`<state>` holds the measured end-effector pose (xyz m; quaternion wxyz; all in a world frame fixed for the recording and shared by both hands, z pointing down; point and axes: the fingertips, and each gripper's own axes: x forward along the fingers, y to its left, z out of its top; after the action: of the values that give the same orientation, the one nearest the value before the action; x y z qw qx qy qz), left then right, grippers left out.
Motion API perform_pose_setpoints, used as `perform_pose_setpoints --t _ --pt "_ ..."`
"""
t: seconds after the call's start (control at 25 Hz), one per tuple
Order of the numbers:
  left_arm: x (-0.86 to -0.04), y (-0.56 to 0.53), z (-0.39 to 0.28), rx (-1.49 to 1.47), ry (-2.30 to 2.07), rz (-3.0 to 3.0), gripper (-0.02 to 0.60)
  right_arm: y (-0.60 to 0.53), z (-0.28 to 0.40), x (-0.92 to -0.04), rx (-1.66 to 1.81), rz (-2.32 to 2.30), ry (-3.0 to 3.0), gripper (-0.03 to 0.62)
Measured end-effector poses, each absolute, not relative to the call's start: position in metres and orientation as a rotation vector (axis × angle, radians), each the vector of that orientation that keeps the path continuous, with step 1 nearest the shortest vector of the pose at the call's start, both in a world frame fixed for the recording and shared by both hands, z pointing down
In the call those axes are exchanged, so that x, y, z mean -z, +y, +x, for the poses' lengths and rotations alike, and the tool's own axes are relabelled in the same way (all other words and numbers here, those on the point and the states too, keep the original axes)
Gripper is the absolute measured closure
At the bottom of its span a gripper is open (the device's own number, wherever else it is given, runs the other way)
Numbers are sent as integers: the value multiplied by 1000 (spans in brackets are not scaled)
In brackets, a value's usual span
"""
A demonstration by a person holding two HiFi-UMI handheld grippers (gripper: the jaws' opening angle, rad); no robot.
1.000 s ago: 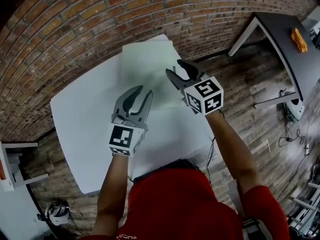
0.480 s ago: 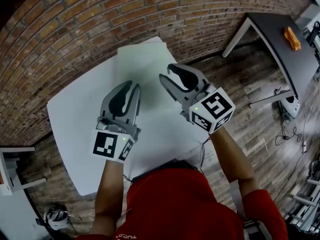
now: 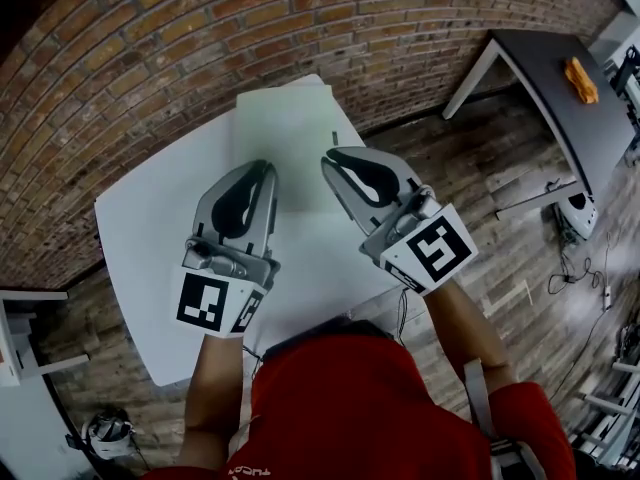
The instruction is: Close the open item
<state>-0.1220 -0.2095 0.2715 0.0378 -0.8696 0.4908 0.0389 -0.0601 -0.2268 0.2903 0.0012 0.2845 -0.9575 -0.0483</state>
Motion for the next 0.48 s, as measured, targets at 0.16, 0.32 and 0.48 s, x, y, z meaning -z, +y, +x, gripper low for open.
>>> perform_pose_setpoints --t 0.16,0.32,0.48 --pt "-265 -198 -117 -120 1484 -2658 558 -212 -58 -282 190 904 -3022 553" --pt "-262 -189 -111 -119 1465 -2665 566 -200 -54 -274 206 924 -3036 559" --pt "-262 -179 -104 -122 1453 -2680 568 -188 -51 -272 219 922 -3041 562"
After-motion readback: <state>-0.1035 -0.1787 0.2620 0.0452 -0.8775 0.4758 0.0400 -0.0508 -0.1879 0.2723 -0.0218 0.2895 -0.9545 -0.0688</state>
